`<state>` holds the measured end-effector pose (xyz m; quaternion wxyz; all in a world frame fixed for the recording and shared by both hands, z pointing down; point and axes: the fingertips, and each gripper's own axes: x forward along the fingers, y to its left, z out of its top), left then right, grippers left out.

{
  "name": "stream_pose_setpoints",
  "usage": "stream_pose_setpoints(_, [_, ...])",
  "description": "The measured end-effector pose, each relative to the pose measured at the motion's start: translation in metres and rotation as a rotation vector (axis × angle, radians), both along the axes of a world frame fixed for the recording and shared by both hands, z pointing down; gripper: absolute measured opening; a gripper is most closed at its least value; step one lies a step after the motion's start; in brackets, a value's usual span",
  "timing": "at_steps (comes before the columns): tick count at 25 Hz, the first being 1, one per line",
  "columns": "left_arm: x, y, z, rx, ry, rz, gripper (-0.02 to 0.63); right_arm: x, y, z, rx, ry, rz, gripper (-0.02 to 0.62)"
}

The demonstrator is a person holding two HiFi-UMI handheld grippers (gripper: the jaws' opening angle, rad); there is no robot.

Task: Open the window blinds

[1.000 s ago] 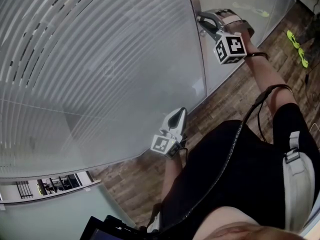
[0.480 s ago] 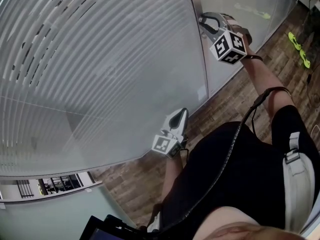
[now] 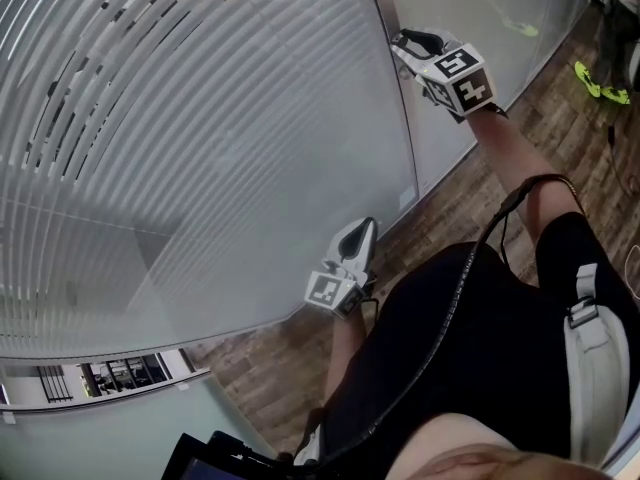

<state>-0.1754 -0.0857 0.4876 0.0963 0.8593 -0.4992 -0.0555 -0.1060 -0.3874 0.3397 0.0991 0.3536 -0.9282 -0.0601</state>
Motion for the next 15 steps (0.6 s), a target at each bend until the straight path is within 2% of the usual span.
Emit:
stream_pose_setpoints(6, [0.0011, 0.0013, 0.0007, 0.006, -0.005, 0.004, 0.003, 0.0014, 0.0019, -0.0006, -0.043, -0.066, 0.003, 0.13])
stream_pose_setpoints(15, [0.0021, 0.0039, 0.0025, 0.003, -0.005, -0.002, 0.003, 0.0021, 0.0022, 0.0002, -0.037, -0.074, 0.002, 0.13])
